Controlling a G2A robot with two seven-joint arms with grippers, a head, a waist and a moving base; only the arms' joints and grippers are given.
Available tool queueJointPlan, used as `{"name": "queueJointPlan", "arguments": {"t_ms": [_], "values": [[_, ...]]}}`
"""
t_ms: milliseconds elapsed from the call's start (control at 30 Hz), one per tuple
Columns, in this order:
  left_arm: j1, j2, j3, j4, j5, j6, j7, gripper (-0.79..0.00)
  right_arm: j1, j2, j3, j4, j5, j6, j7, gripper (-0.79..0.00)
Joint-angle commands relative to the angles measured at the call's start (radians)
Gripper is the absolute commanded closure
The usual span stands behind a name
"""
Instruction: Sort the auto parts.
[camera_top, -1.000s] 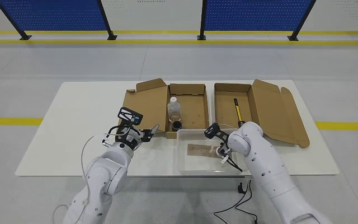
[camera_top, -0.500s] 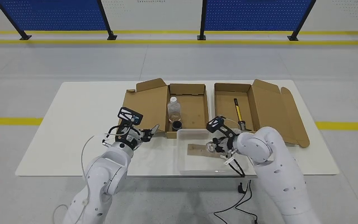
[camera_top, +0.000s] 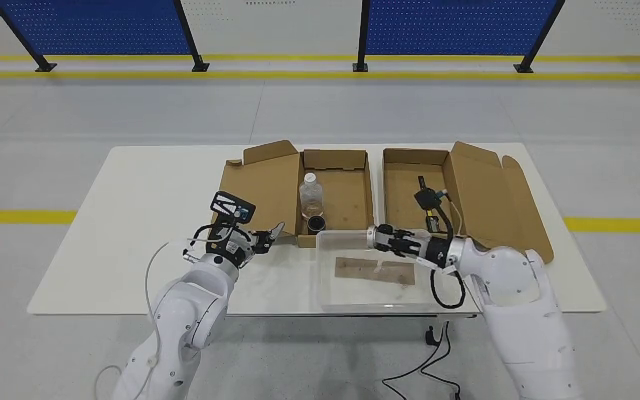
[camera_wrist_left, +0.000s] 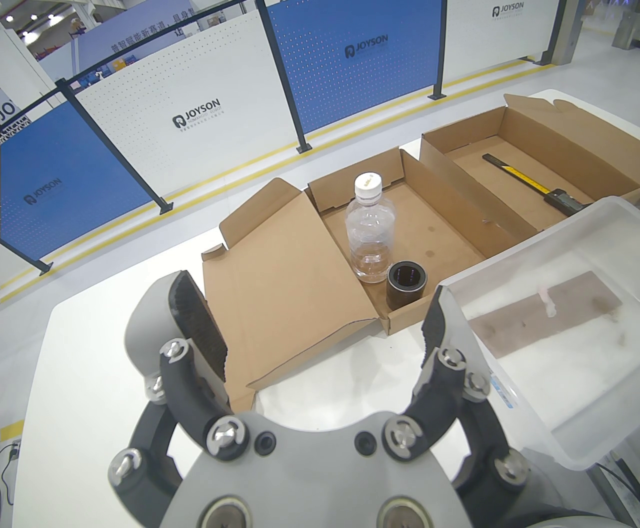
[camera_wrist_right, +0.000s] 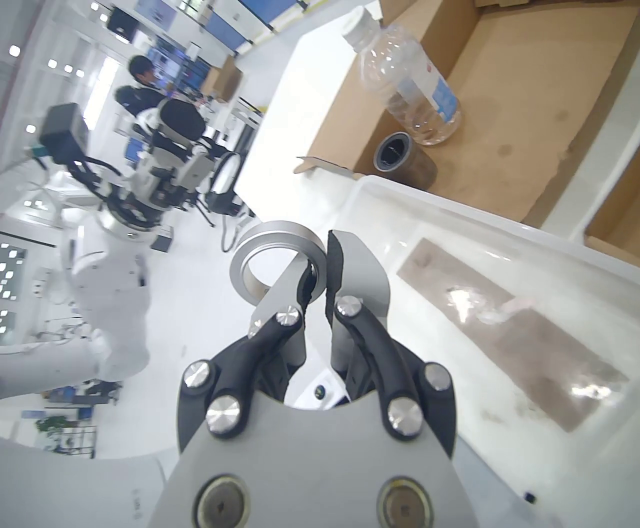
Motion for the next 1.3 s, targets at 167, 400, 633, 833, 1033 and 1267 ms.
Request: {"name": "queueJointPlan", "arguments": {"t_ms": [167,400,633,833,1033,1267], "values": [[0.0,0.0,0.0,0.0,0.0,0.0,0.0,-0.785,-0.003,0.015,-0.006,-0.027,-0.16,0.023,-0.05,0.0],[0.0,0.0,0.0,0.0,0.0,0.0,0.0,-0.785,-0.024,0.029,0.008,-0.078,-0.31,0.062,-0.135,0.0],[0.0,0.0,0.0,0.0,0.0,0.0,0.0,-0.785,-0.023,0.039,0.014,-0.105,-0.461,0.095,-0.228,0.0],[0.0,0.0,0.0,0.0,0.0,0.0,0.0,-0.785,-0.017,0.041,0.029,-0.081,-0.632,0.233,-0.4,0.0],[0.0,0.0,0.0,0.0,0.0,0.0,0.0,-0.785,0.064,0.042,-0.022,0.024,-0.83,0.337,-0.393,0.0],[0.0,0.0,0.0,0.0,0.0,0.0,0.0,-0.785,0.22,0.031,-0.129,0.239,-0.976,0.343,-0.318,0.0]]}}
